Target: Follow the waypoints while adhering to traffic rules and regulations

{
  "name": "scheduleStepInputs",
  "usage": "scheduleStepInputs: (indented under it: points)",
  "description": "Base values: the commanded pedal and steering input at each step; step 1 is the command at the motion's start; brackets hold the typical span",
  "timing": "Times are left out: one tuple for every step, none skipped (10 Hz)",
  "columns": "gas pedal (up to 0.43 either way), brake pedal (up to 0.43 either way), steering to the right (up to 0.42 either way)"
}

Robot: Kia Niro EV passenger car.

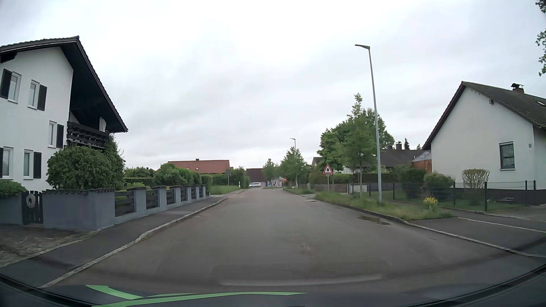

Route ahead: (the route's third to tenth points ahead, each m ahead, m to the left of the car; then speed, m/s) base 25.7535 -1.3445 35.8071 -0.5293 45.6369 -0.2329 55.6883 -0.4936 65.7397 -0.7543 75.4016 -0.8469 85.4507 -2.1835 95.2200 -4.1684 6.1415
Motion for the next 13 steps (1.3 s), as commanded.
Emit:
scheduleStepInputs:
  points:
    - [0.087, 0.0, 0.032]
    - [0.098, 0.0, 0.031]
    - [0.098, 0.0, 0.03]
    - [0.098, 0.0, 0.028]
    - [0.098, 0.0, 0.018]
    - [0.098, 0.0, 0.01]
    - [0.098, 0.0, 0.009]
    - [0.098, 0.0, 0.008]
    - [0.098, 0.0, 0.008]
    - [0.098, 0.0, 0.008]
    - [0.098, 0.0, 0.007]
    - [0.098, 0.0, 0.007]
    - [0.098, 0.0, 0.006]
